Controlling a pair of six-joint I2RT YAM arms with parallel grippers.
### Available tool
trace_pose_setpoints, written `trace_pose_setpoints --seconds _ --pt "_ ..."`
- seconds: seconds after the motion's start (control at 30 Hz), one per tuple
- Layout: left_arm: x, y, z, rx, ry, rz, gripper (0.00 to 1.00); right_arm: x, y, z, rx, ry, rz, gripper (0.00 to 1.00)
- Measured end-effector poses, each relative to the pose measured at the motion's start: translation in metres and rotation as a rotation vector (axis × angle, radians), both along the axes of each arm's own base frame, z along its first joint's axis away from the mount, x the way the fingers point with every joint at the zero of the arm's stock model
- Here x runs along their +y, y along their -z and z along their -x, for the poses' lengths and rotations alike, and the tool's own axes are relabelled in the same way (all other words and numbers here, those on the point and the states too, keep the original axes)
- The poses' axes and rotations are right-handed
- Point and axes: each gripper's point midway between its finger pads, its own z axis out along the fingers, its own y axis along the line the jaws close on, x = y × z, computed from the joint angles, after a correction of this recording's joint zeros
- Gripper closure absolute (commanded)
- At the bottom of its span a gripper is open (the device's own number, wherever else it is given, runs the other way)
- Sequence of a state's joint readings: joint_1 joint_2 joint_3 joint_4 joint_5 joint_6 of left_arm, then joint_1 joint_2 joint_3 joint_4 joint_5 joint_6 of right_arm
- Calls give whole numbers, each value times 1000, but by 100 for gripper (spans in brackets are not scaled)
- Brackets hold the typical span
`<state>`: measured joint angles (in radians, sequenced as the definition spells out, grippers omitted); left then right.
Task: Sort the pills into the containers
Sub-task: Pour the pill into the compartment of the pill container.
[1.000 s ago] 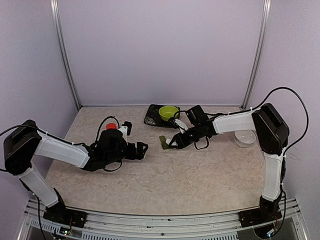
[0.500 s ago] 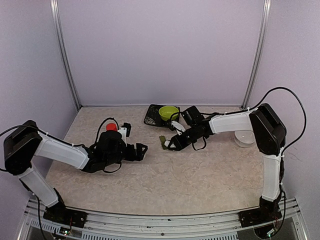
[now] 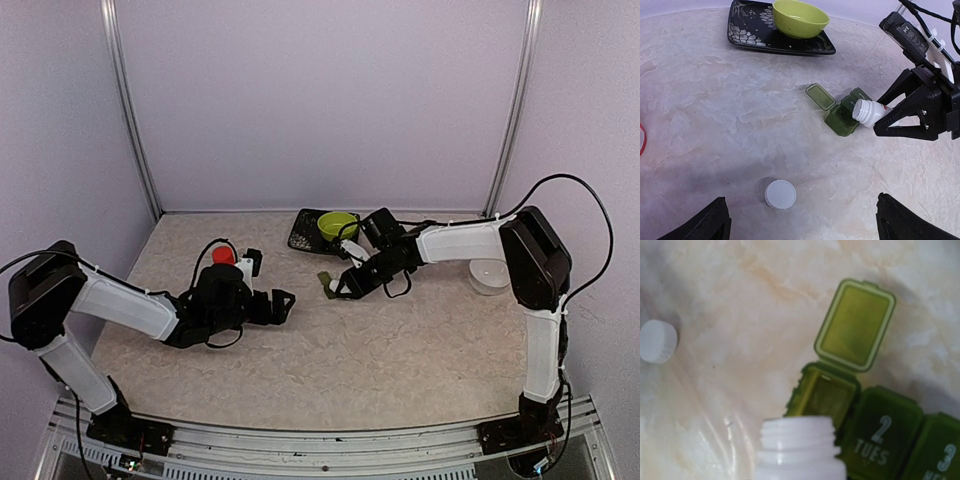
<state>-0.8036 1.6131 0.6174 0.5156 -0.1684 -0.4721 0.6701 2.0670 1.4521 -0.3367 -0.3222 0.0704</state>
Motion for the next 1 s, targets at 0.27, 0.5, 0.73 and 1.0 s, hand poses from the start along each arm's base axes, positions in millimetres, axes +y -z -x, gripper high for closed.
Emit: trace_pose_setpoints --seconds 0.27,0.5,0.73,1.0 --pt "-2 -2 -1 -7 2 13 1 1 -5 -5 -3 6 31 100" --pt "-2 -1 -1 -4 2 10 1 0 -2 -1 16 0 65 100" --pt "-2 0 0 -3 3 10 1 -1 8 0 30 -7 101 100" --pt "-2 2 0 2 5 7 1 -3 7 -1 35 -2 125 100"
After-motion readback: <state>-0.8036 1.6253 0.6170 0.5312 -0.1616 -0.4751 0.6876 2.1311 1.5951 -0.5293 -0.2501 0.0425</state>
